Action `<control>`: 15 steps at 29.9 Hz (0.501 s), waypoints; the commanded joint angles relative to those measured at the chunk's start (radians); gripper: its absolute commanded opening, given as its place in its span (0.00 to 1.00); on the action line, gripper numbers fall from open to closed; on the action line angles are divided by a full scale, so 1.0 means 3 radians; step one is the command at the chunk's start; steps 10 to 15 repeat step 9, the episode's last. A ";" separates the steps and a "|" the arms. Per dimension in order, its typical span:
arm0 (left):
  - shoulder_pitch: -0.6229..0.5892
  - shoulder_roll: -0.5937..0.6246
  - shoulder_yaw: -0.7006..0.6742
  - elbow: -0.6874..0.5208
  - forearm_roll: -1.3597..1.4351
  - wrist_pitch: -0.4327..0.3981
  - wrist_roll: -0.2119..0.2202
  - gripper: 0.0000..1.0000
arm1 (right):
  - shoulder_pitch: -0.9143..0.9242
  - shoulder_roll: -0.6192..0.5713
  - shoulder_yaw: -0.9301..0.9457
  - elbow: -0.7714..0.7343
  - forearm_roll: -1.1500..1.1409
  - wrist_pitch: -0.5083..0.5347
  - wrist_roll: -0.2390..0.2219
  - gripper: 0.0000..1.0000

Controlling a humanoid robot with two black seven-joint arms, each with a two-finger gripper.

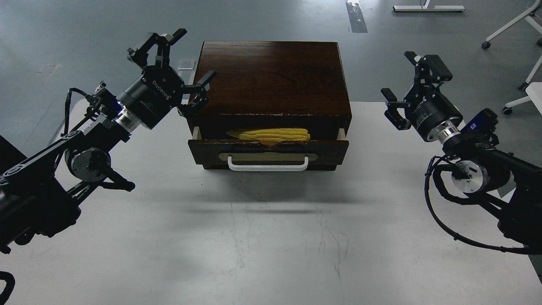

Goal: Put corn in drawer with both arms

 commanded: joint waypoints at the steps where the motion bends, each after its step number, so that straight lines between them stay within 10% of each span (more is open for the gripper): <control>1: 0.0018 -0.0004 -0.0009 0.0000 0.0004 0.0001 0.0005 0.98 | -0.0016 0.0025 0.0002 0.0002 0.0000 0.0005 0.0000 1.00; 15: 0.0038 -0.0009 -0.0009 0.0000 0.0004 0.0001 0.0005 0.98 | -0.0057 0.0066 -0.0003 0.0018 -0.0005 0.0020 0.0000 1.00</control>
